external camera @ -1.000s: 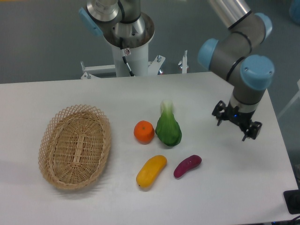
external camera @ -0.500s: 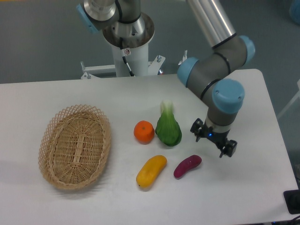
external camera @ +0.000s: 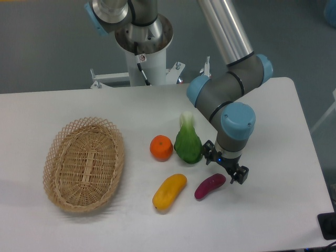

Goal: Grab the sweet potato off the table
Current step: 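Move the open gripper over the purple sweet potato and lower it, then close the gripper on the purple sweet potato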

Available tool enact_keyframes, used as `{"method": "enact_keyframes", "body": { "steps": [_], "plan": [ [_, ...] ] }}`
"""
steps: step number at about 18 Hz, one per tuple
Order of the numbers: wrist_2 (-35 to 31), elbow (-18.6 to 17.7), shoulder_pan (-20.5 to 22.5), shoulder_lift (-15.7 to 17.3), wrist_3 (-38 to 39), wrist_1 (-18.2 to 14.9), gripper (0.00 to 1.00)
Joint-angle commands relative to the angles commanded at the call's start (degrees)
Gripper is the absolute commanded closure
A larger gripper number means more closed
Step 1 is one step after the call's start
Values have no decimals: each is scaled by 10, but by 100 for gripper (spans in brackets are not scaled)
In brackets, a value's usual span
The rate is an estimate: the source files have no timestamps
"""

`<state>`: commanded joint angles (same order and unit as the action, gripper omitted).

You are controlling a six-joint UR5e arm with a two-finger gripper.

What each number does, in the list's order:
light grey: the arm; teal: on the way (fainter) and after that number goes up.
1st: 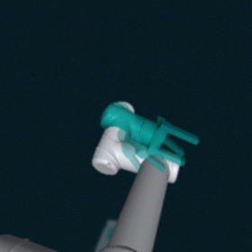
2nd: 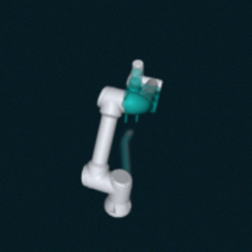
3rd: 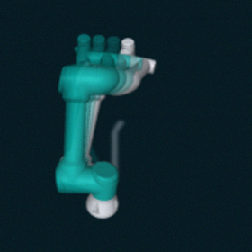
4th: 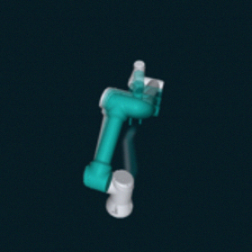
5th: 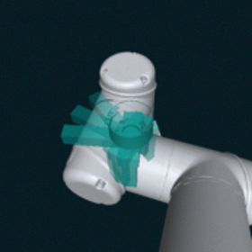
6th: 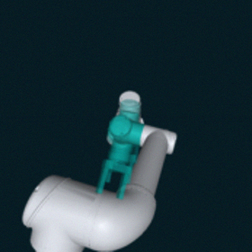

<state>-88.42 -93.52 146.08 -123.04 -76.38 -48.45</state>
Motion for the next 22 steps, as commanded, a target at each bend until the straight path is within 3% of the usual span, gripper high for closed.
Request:
{"method": "enact_keyframes", "body": {
  "steps": [6, 11, 14, 15, 22],
  "plan": [
    [-1, 2, -9, -14, 3, 4, 3],
    [-3, 2, -15, -18, 11, 3, 43],
    [-5, 3, -17, -17, 12, 2, 80],
    [-7, 3, -18, -12, 18, 2, 88],
    [-40, 7, -16, 25, 58, -4, 90]
  ]
}}
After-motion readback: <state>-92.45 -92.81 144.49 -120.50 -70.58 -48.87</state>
